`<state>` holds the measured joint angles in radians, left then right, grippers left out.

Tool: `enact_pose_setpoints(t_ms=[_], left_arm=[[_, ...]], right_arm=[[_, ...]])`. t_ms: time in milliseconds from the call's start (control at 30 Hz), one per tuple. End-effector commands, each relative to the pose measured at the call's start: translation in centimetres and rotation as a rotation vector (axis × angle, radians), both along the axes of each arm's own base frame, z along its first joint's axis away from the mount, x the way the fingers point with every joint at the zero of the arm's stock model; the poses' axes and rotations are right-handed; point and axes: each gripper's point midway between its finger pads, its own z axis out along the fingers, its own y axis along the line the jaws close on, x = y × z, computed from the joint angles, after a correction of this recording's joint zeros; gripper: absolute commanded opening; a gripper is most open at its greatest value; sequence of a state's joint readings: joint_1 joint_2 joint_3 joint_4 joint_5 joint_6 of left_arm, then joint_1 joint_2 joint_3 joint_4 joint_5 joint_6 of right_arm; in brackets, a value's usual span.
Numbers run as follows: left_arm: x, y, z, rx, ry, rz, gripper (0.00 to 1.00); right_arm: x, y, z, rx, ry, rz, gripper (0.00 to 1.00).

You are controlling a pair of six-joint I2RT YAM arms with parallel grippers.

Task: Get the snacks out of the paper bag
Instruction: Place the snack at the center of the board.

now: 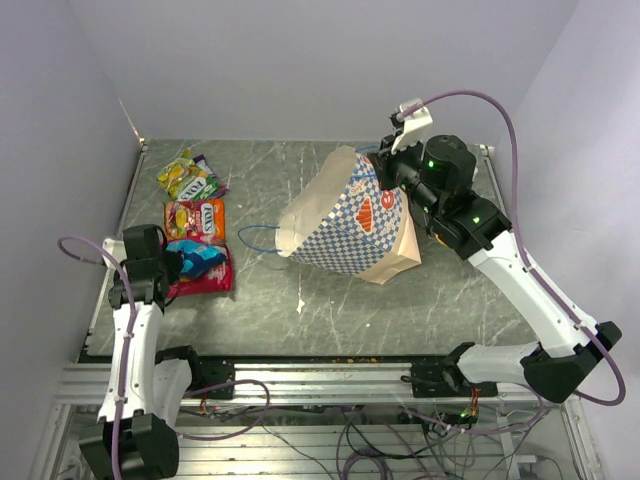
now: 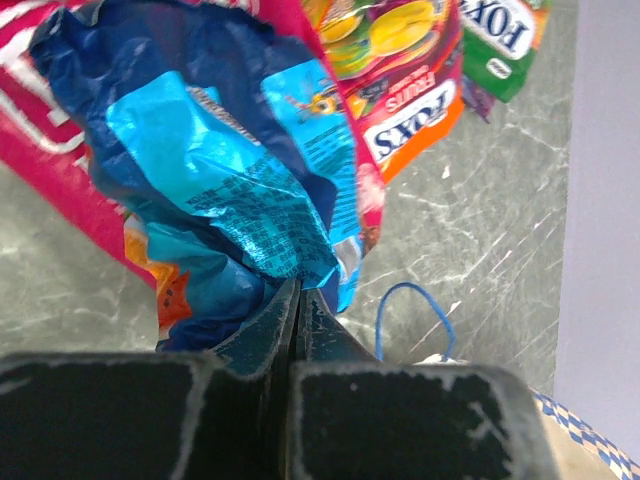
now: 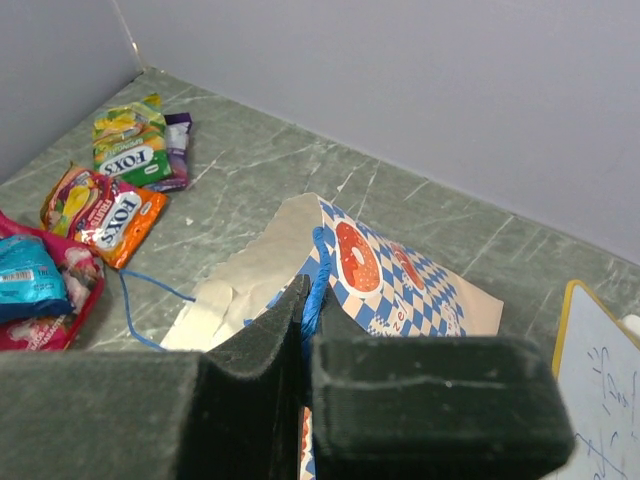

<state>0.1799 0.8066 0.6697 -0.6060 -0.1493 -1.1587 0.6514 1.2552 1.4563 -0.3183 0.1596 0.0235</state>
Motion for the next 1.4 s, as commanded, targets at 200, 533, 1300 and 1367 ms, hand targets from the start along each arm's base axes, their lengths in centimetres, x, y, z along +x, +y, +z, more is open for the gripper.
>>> enact_pose_setpoints(t_ms=[200, 533, 1300, 1367], left_arm=[[-5.3, -1.9, -5.9, -0.165, 0.144, 0.089, 0.07], [-1.9, -2.7, -6.1, -0.25, -0.029, 0.083, 0.07], [-3.9, -2.0, 0.3, -0.035, 0.108, -0.1, 0.67], [-2.6, -1.6, 2.3, 0.039, 0.082, -0.168, 0.75]], right_arm=[[-1.0, -0.2, 1.1, 0.044, -0.032, 0.016, 0.0], [-1.4, -0.3, 1.2, 0.05, -0.033, 0.028, 0.0], [-1.9, 0.1, 0.7, 0.062, -0.014, 0.054, 0.0], [-2.0, 0.3, 0.7, 0.063, -0.01, 0.065, 0.0]])
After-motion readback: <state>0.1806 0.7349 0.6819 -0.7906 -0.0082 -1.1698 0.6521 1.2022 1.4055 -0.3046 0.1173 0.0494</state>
